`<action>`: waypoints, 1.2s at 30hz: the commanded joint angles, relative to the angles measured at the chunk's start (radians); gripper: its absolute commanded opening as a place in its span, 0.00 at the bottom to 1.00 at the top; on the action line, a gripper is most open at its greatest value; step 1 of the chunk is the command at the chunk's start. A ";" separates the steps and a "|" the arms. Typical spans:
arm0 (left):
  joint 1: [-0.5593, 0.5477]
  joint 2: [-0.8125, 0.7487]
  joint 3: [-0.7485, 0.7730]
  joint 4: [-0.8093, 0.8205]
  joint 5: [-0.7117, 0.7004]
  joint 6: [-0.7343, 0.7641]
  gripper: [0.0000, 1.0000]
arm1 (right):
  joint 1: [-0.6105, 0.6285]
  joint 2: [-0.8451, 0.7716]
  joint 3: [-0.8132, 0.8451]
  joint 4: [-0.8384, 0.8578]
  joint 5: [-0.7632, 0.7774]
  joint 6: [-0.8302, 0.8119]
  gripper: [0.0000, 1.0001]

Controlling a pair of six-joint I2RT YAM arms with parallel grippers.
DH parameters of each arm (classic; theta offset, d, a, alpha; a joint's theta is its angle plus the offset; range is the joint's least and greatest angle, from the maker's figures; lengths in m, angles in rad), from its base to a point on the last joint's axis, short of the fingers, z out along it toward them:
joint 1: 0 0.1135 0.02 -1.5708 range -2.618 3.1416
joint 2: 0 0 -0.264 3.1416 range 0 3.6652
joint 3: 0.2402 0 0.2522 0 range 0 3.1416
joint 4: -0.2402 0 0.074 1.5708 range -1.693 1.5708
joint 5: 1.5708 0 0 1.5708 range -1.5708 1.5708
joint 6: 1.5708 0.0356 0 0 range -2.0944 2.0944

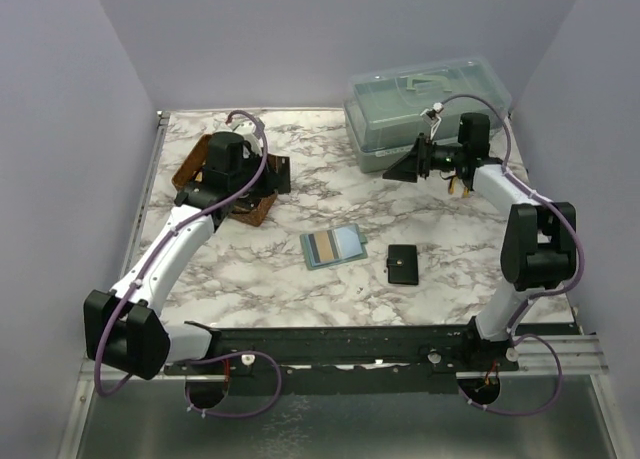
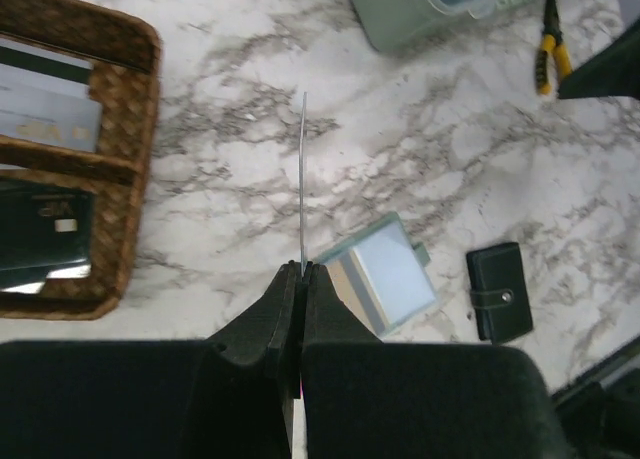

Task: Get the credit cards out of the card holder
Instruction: Place the credit card in the storage box.

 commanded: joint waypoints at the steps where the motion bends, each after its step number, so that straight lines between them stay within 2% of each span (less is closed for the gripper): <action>1: 0.053 0.014 0.090 -0.118 -0.198 0.129 0.00 | 0.013 -0.053 0.066 -0.535 0.269 -0.485 0.99; 4: 0.086 0.055 0.201 -0.277 -0.326 0.141 0.00 | 0.013 -0.103 0.054 -0.587 0.317 -0.601 1.00; 7: 0.143 0.083 0.281 -0.401 -0.415 -0.006 0.00 | 0.013 -0.123 0.106 -0.653 0.349 -0.658 1.00; 11: 0.235 0.079 0.243 -0.400 -0.290 -0.357 0.00 | 0.013 -0.090 0.187 -0.648 0.379 -0.600 1.00; 14: 0.295 0.121 0.203 -0.375 -0.130 -0.595 0.00 | 0.013 -0.044 0.238 -0.626 0.374 -0.526 1.00; 16: 0.308 0.159 0.205 -0.364 -0.082 -0.675 0.00 | 0.013 -0.007 0.272 -0.628 0.356 -0.500 1.00; 21: 0.310 0.217 0.170 -0.268 -0.126 -0.725 0.00 | 0.013 0.090 0.337 -0.640 0.338 -0.483 1.00; 29: 0.316 0.350 0.156 -0.251 -0.294 -0.872 0.00 | 0.013 0.164 0.419 -0.648 0.311 -0.425 1.00; 36: 0.316 0.458 0.191 -0.236 -0.365 -0.874 0.00 | 0.013 0.209 0.484 -0.694 0.305 -0.426 1.00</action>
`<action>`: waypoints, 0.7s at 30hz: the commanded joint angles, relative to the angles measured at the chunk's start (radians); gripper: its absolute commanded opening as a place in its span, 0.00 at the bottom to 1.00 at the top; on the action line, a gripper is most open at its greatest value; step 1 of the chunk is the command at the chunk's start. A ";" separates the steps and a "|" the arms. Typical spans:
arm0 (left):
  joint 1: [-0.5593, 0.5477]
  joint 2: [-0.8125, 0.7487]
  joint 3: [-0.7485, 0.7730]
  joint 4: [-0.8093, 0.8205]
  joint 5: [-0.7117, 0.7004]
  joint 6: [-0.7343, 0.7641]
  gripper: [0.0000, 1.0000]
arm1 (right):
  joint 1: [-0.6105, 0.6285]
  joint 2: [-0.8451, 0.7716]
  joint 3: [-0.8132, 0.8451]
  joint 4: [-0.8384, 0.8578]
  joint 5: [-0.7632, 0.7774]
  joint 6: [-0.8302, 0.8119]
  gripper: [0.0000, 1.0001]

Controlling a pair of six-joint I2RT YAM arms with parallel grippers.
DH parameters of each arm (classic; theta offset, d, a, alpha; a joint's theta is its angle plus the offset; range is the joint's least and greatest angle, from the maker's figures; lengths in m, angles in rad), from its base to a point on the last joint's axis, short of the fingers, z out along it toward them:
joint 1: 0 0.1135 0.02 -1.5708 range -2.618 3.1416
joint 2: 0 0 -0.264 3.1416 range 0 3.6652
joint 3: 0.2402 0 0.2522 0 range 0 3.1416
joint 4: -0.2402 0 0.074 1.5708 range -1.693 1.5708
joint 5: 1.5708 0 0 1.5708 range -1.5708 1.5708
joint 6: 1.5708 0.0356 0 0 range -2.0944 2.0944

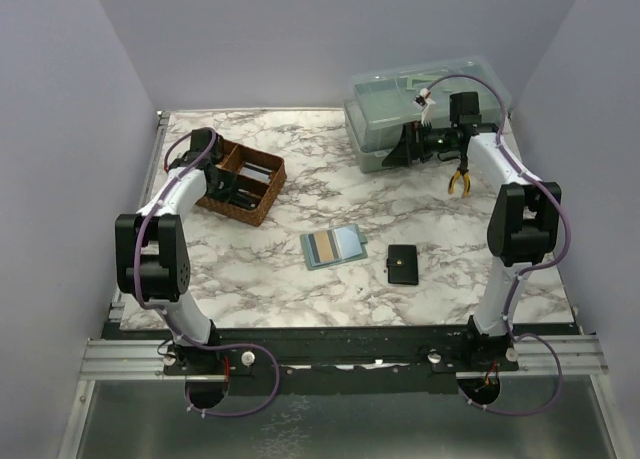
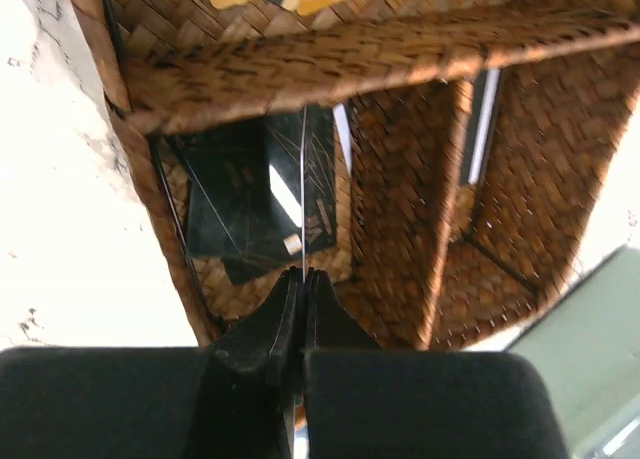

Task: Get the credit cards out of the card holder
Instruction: Place the credit card in the storage box.

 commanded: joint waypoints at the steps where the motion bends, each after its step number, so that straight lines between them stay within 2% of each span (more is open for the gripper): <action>1: 0.005 0.054 0.048 0.001 -0.086 -0.082 0.00 | -0.005 0.025 0.043 -0.055 -0.020 0.005 1.00; 4: 0.005 0.071 0.062 0.007 -0.118 -0.080 0.00 | -0.005 0.015 0.032 -0.051 -0.019 0.003 1.00; 14: 0.005 0.137 0.108 0.030 -0.095 -0.066 0.02 | -0.005 -0.035 -0.028 0.003 -0.008 0.047 1.00; 17: 0.005 0.124 0.097 0.031 -0.083 -0.066 0.07 | -0.005 -0.061 -0.057 0.015 0.002 0.048 1.00; 21: 0.005 0.078 0.067 0.029 -0.071 -0.074 0.22 | -0.005 -0.095 -0.100 0.036 0.013 0.056 1.00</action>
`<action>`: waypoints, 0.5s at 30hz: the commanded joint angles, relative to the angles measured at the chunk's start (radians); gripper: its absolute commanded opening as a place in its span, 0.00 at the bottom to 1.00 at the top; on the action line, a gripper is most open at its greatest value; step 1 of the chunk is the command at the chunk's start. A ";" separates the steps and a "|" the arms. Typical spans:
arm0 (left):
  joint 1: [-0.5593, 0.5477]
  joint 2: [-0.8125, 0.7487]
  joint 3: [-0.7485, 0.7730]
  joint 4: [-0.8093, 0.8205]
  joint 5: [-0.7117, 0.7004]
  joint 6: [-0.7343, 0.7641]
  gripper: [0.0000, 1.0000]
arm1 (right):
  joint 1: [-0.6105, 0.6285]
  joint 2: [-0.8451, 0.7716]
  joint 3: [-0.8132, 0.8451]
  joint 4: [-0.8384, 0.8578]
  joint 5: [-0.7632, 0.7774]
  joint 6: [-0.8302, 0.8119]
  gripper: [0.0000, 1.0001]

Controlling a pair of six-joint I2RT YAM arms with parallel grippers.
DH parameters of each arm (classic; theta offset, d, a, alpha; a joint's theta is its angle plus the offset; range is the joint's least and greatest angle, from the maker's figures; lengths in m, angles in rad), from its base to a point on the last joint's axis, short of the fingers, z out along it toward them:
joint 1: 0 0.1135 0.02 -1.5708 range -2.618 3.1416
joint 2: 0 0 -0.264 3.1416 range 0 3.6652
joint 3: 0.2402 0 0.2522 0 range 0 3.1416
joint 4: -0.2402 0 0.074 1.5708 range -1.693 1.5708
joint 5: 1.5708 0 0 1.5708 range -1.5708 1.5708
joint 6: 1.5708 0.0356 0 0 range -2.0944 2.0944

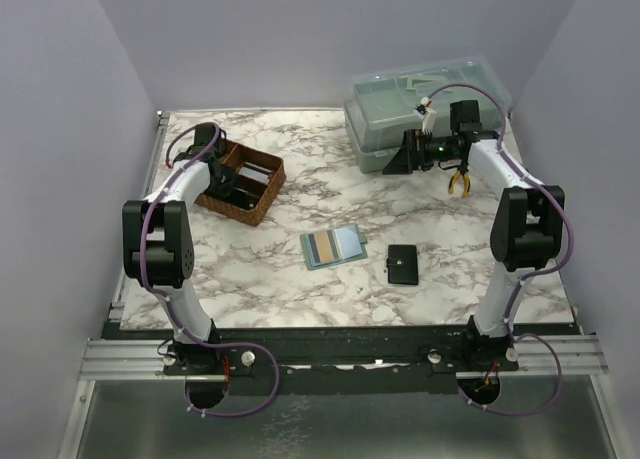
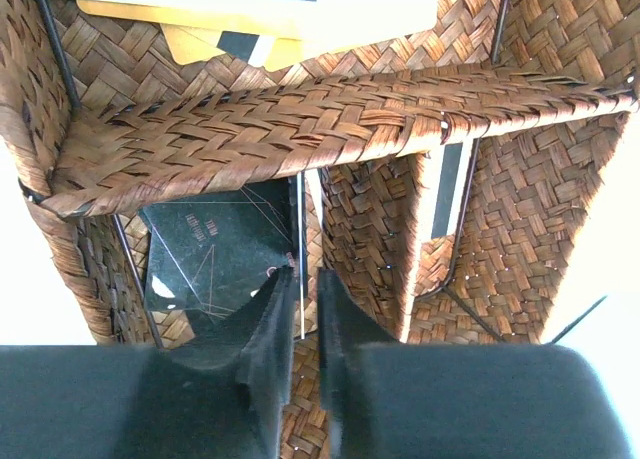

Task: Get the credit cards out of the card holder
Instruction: Place the credit card in the storage box, then reset both arms

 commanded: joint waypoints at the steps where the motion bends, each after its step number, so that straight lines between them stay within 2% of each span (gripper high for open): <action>1: 0.006 -0.063 -0.025 -0.006 0.002 -0.065 0.25 | -0.005 -0.071 -0.033 0.038 0.015 0.014 1.00; 3: 0.006 -0.101 -0.049 -0.007 0.008 -0.079 0.31 | -0.006 -0.081 -0.037 0.039 0.017 0.013 1.00; 6: 0.006 -0.173 -0.073 -0.024 0.015 -0.098 0.34 | -0.005 -0.098 -0.046 0.039 0.015 0.014 1.00; 10: 0.006 -0.301 -0.059 -0.062 0.027 -0.032 0.38 | -0.005 -0.131 -0.070 0.032 0.011 0.009 1.00; 11: 0.006 -0.330 -0.056 -0.064 0.045 0.012 0.44 | -0.005 -0.139 -0.076 0.029 0.005 0.003 1.00; 13: 0.006 -0.384 -0.063 -0.031 0.152 0.131 0.62 | -0.006 -0.151 -0.084 0.011 -0.016 -0.018 1.00; 15: 0.048 -0.433 -0.126 0.115 0.393 0.228 0.72 | -0.005 -0.162 -0.076 -0.033 -0.042 -0.074 1.00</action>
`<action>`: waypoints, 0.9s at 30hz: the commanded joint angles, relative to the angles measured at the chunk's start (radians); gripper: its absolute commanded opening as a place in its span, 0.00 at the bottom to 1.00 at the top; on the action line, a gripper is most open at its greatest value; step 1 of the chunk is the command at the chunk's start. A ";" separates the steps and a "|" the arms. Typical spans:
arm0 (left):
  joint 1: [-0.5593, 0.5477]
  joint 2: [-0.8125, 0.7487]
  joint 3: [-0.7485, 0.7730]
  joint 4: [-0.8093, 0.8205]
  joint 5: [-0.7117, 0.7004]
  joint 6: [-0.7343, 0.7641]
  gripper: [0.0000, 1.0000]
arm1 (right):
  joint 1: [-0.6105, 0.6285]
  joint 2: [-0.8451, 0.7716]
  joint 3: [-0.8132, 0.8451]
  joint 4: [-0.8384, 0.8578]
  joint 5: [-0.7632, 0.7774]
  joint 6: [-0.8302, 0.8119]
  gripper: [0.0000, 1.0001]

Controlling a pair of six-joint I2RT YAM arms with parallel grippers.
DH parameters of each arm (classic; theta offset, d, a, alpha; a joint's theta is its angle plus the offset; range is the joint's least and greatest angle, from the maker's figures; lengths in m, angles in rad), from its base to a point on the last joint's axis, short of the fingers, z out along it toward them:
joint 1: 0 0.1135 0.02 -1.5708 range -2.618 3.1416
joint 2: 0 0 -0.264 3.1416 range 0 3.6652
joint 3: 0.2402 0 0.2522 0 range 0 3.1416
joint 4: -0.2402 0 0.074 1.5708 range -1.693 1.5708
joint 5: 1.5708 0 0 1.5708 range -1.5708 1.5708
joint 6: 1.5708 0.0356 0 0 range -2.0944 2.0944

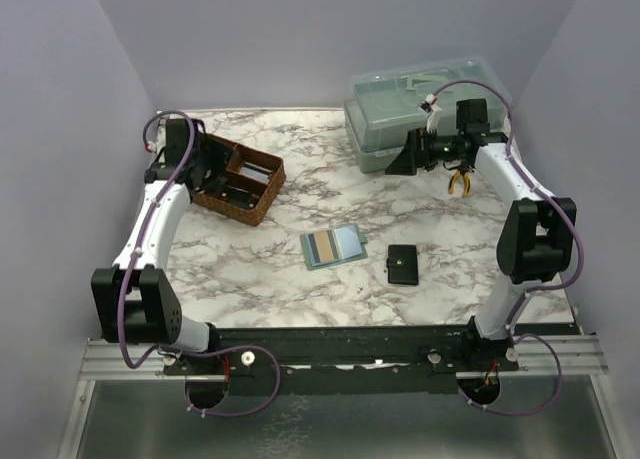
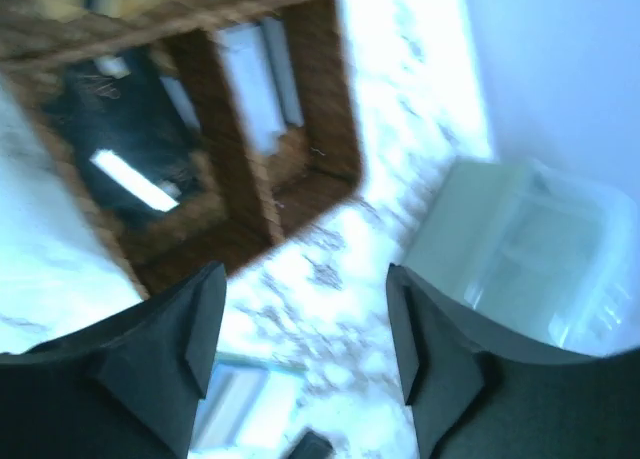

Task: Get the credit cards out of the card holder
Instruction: Reset both arms

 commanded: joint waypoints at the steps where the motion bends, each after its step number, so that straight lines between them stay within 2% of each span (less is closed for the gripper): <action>1: 0.064 -0.124 -0.101 0.231 0.454 0.168 0.74 | -0.005 -0.051 -0.002 -0.072 -0.053 -0.099 1.00; 2: 0.081 -0.143 -0.149 0.322 0.563 0.133 0.74 | -0.005 -0.062 0.002 -0.089 -0.057 -0.121 1.00; 4: 0.101 -0.175 -0.203 0.428 0.681 0.066 0.76 | -0.005 -0.087 0.008 -0.112 -0.059 -0.150 1.00; 6: 0.108 -0.244 -0.188 0.378 0.618 0.081 0.77 | -0.006 -0.113 0.011 -0.142 -0.046 -0.174 1.00; 10: 0.101 -0.393 -0.134 0.267 0.436 0.222 0.79 | -0.005 -0.203 -0.038 -0.165 0.027 -0.217 1.00; 14: 0.095 -0.437 -0.085 0.116 0.375 0.362 0.79 | -0.010 -0.291 -0.084 -0.180 0.107 -0.255 1.00; 15: 0.092 -0.447 -0.083 0.089 0.355 0.392 0.82 | -0.015 -0.301 -0.081 -0.194 0.113 -0.265 1.00; 16: 0.086 -0.458 -0.079 0.052 0.319 0.420 0.93 | -0.024 -0.310 -0.076 -0.206 0.117 -0.271 1.00; 17: 0.081 -0.469 -0.070 0.001 0.274 0.453 0.98 | -0.031 -0.320 -0.071 -0.215 0.124 -0.277 1.00; 19: 0.078 -0.503 -0.065 -0.043 0.197 0.515 0.99 | -0.049 -0.349 -0.069 -0.217 0.142 -0.283 1.00; 23: 0.078 -0.569 -0.093 -0.062 0.144 0.599 0.99 | -0.096 -0.457 -0.132 -0.154 0.200 -0.253 1.00; 27: 0.079 -0.670 -0.253 0.024 0.183 0.514 0.99 | -0.189 -0.560 -0.184 -0.087 0.204 -0.101 1.00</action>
